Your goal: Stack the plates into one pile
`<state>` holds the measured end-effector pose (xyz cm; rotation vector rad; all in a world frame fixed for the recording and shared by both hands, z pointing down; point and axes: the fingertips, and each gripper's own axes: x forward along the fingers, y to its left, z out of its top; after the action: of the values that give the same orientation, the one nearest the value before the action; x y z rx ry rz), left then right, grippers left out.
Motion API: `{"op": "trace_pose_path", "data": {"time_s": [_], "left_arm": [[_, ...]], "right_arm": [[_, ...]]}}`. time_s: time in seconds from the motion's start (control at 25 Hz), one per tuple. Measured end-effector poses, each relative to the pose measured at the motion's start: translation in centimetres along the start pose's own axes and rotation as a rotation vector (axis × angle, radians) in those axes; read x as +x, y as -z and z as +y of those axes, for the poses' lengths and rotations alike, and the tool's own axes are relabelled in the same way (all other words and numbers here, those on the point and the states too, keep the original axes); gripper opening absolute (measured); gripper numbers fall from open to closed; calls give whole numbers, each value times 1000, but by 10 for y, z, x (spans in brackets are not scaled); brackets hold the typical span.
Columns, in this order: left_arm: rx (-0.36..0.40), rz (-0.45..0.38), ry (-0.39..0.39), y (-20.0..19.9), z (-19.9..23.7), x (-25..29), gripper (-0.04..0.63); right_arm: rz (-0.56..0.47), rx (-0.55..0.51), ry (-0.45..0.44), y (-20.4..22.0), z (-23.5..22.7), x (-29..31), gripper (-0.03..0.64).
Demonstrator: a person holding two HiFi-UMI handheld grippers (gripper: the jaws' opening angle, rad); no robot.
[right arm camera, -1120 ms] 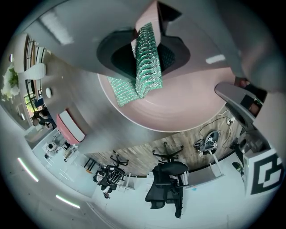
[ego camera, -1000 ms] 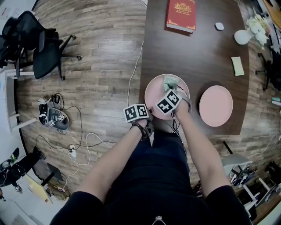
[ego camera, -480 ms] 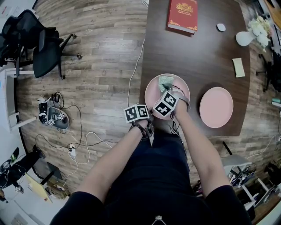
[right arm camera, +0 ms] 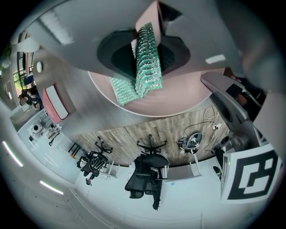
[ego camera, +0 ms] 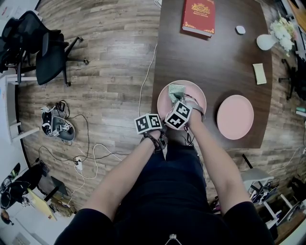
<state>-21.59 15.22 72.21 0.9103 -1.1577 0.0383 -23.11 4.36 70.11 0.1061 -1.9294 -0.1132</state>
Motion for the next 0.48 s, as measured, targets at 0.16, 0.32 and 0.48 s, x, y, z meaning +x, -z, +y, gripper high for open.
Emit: {"op": "trace_pose_path", "data": {"time_s": [0.16,0.32,0.48], "left_arm": [[-3,-3,-1,0,0,0,18],[-7,-10,0,-1,0,0,18],[-39,-25,15,-1,2,-1,15]], "right_arm": [[-2,-7,6,1,2,-1,89],[-2,-1,3,1,3,-1,89],[2,-2,14,3,2,-1,89]]}}
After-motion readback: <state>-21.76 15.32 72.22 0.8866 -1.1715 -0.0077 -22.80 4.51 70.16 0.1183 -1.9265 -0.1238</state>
